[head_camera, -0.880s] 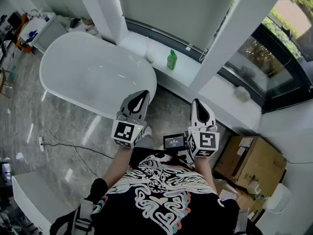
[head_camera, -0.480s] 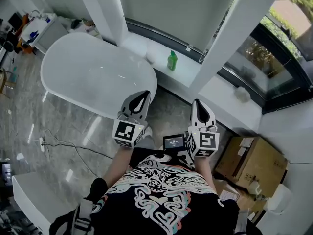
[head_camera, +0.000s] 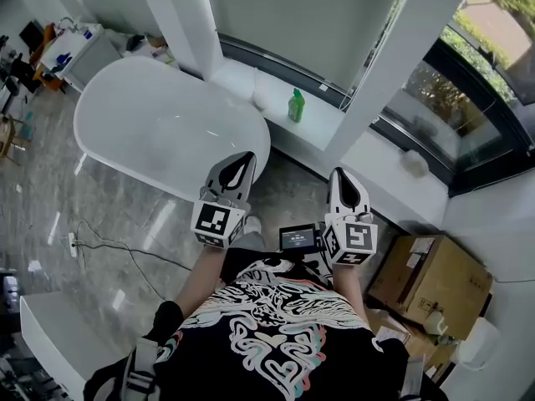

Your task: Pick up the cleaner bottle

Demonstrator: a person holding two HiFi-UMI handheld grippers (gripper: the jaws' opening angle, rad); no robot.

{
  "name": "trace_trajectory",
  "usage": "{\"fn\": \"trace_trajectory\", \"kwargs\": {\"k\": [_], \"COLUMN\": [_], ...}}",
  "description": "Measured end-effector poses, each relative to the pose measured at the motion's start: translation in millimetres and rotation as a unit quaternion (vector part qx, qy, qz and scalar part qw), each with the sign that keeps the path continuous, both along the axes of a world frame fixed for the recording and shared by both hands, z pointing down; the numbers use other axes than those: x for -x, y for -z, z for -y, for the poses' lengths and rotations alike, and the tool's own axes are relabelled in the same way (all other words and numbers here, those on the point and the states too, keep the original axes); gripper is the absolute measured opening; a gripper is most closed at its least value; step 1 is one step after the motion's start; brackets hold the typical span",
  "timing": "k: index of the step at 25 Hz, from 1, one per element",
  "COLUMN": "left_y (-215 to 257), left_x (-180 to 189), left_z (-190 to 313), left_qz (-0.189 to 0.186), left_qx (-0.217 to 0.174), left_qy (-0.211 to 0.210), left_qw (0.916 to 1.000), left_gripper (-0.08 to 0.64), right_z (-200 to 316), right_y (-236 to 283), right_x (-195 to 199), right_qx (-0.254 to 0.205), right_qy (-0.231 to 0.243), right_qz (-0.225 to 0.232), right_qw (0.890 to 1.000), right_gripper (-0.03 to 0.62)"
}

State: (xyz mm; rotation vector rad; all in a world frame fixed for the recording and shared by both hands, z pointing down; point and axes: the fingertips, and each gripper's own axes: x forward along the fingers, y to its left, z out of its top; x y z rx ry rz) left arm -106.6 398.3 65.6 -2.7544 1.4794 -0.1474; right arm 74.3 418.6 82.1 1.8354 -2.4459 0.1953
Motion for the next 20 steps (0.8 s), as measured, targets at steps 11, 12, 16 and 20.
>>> {"fn": "trace_trajectory", "kwargs": {"k": [11, 12, 16, 20], "left_y": [-7, -9, -17, -29], "left_x": [-2, -3, -7, -10], "left_z": [0, 4, 25, 57], "left_qz": [0.009, 0.009, 0.008, 0.003], "left_qx": [0.003, 0.004, 0.013, 0.023], "left_qy": [0.008, 0.008, 0.004, -0.001], "left_qw": [0.9999, 0.9999, 0.9999, 0.9997], "left_gripper": [0.017, 0.017, 0.017, 0.017], "right_z": [3, 6, 22, 48], "right_y": [-12, -14, -21, -33], "right_x": [-10, -12, -17, -20], "right_qx": [0.01, 0.011, 0.02, 0.032], "right_qy": [-0.006, -0.008, -0.013, -0.017], "right_qz": [-0.01, -0.009, -0.018, -0.026], "right_qw": [1.0, 1.0, 1.0, 0.999], "right_gripper": [0.029, 0.028, 0.029, 0.029]}}
